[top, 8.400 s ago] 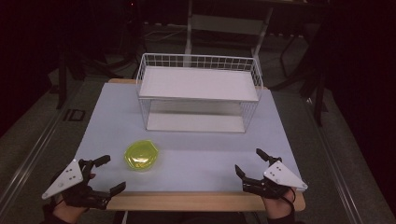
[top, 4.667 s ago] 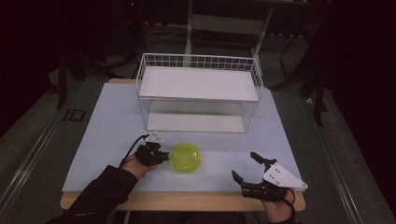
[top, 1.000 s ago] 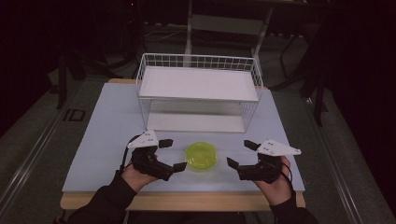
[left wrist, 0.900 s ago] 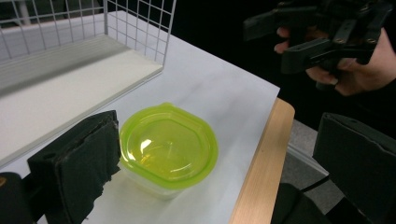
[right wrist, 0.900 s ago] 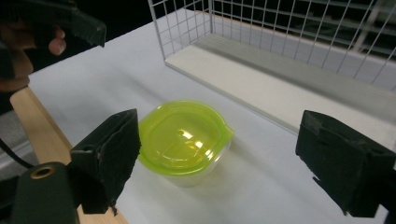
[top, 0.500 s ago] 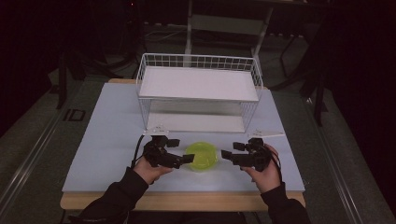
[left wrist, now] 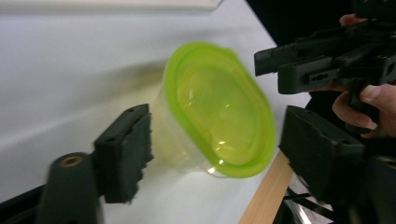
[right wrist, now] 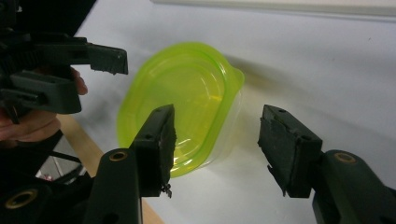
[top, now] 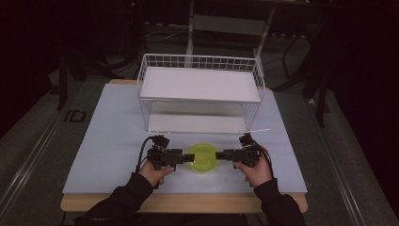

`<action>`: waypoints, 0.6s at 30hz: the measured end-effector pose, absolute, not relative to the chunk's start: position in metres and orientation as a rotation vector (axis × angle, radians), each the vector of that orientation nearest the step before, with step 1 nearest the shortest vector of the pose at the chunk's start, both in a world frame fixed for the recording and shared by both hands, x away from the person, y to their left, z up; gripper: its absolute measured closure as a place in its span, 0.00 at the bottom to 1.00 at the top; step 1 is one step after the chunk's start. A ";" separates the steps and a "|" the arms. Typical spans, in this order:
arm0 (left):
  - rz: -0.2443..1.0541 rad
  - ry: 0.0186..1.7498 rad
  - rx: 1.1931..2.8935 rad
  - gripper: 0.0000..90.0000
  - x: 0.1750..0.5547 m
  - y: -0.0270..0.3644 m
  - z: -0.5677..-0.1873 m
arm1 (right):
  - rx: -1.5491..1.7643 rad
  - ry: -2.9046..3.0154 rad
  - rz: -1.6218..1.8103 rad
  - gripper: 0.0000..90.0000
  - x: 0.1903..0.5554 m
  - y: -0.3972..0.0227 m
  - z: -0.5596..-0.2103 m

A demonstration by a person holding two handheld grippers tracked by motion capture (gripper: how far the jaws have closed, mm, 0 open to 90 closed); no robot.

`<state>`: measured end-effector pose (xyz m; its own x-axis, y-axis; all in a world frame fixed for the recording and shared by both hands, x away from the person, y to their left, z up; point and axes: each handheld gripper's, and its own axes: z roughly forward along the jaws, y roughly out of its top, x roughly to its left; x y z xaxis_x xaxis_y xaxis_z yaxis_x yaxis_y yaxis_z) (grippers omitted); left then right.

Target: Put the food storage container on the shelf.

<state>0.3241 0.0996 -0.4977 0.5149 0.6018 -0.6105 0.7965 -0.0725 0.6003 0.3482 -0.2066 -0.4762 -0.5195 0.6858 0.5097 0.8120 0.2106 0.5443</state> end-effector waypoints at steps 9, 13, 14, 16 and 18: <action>-0.345 1.247 1.754 0.61 0.324 0.099 -0.515 | -1.473 -2.259 -1.130 0.71 0.353 -0.199 -0.488; -0.406 1.258 1.732 0.76 0.325 0.100 -0.516 | -1.480 -2.246 -1.112 0.81 0.351 -0.197 -0.488; -0.403 1.266 1.728 0.77 0.324 0.100 -0.515 | -1.480 -2.252 -1.103 0.82 0.350 -0.196 -0.488; -0.400 1.271 1.736 0.79 0.323 0.100 -0.514 | -1.480 -2.255 -1.099 0.83 0.348 -0.194 -0.487; -0.406 1.277 1.722 0.81 0.321 0.101 -0.513 | -1.477 -2.248 -1.106 0.85 0.347 -0.194 -0.487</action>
